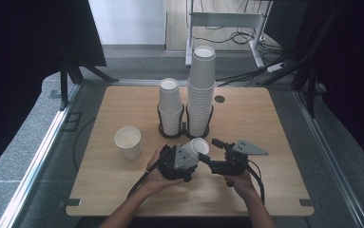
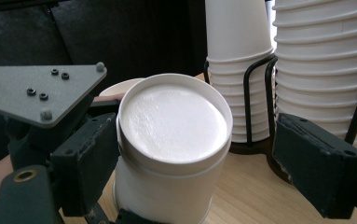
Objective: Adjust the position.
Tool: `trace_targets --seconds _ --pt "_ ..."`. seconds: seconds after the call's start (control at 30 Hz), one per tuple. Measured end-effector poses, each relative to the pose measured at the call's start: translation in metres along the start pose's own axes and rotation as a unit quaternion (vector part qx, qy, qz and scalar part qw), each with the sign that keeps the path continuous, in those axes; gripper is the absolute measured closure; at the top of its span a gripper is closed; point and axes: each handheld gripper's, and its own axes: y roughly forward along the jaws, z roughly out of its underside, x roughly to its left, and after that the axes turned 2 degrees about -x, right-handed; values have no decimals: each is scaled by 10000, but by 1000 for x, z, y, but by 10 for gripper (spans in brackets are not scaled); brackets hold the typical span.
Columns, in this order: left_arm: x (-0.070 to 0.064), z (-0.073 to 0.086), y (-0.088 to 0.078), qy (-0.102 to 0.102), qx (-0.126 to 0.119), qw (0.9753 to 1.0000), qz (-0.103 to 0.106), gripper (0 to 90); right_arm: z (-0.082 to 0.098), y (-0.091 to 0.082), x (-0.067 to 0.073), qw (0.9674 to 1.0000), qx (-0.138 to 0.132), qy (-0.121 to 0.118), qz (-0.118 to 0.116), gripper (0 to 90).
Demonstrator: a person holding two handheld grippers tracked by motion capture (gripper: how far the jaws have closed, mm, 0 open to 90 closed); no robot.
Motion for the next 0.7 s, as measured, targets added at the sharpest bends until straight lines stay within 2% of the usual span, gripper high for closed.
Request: trace_targets --seconds 0.13,0.27,0.37,0.47,0.53,0.7 --pt "5 -3 0 12 26 10000 -32 123 -7 -4 -2 9999 6 -55 -85 149" --pt "11 -6 0 24 70 9999 -77 123 -14 -9 -5 9998 112 -169 -47 149" --pt "15 -11 0 116 131 9997 -152 123 -23 -8 -9 9978 502 -424 41 152" --pt "16 -17 1 222 172 9994 -216 123 -34 -6 -12 9919 970 -819 89 151" --pt "16 -21 2 321 216 9989 -254 123 -43 -3 -14 9854 1358 -1027 46 148" --pt "15 -28 6 614 335 9969 -355 123 -57 5 -20 9708 1988 -1342 -53 145"
